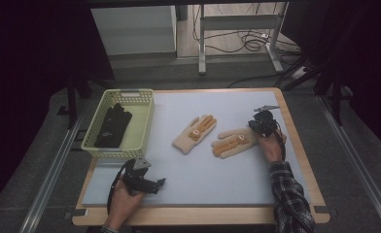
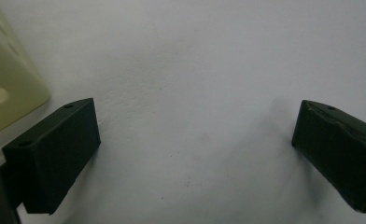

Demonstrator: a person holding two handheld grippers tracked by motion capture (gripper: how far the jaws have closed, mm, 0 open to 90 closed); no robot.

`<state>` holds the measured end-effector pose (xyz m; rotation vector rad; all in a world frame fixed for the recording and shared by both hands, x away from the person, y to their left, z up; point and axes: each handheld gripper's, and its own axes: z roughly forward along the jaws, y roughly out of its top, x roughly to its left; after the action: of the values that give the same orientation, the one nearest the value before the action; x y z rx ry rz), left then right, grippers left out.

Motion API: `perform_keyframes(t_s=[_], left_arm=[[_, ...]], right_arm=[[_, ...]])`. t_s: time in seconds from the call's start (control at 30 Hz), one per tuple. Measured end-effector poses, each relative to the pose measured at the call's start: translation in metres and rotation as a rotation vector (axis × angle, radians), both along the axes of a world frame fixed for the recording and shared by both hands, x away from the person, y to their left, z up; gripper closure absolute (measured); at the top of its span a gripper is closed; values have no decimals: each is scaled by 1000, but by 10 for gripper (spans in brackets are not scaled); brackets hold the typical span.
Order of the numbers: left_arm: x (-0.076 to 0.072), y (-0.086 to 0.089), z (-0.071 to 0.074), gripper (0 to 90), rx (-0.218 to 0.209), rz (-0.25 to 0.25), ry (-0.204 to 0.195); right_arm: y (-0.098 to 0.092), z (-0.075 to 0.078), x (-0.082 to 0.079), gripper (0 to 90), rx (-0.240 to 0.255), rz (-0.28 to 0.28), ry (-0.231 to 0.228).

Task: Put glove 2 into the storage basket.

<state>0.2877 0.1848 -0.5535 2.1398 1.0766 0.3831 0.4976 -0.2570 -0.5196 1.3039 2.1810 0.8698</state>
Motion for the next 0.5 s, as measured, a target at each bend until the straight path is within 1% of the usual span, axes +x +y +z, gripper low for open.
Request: perform_keyframes(t_s=[0.1, 0.17, 0.2, 0.27, 0.3, 0.37, 0.4, 0.43, 0.47, 0.5], left_arm=[[0, 0, 0, 12, 2, 0, 1], [0, 0, 0, 12, 0, 0, 0], [0, 0, 0, 12, 0, 0, 0], [0, 0, 0, 12, 2, 0, 1], [0, 0, 0, 11, 2, 0, 1], [0, 0, 0, 12, 2, 0, 1], [0, 0, 0, 12, 2, 0, 1], [0, 0, 0, 12, 1, 0, 1], [0, 0, 0, 12, 2, 0, 1], [0, 0, 0, 12, 2, 0, 1]], right_arm=[[-6, 1, -12, 838, 11, 16, 18], [-10, 1, -22, 838, 21, 29, 22], [-10, 1, -22, 838, 21, 29, 22], [-15, 1, -41, 833, 23, 47, 21], [-15, 1, -41, 833, 23, 47, 21], [-18, 1, -54, 832, 31, 58, 24], [-20, 0, -62, 831, 36, 67, 25], [-21, 0, -77, 830, 37, 83, 21], [-21, 0, -82, 828, 37, 89, 23], [-21, 0, -82, 828, 37, 89, 23]])
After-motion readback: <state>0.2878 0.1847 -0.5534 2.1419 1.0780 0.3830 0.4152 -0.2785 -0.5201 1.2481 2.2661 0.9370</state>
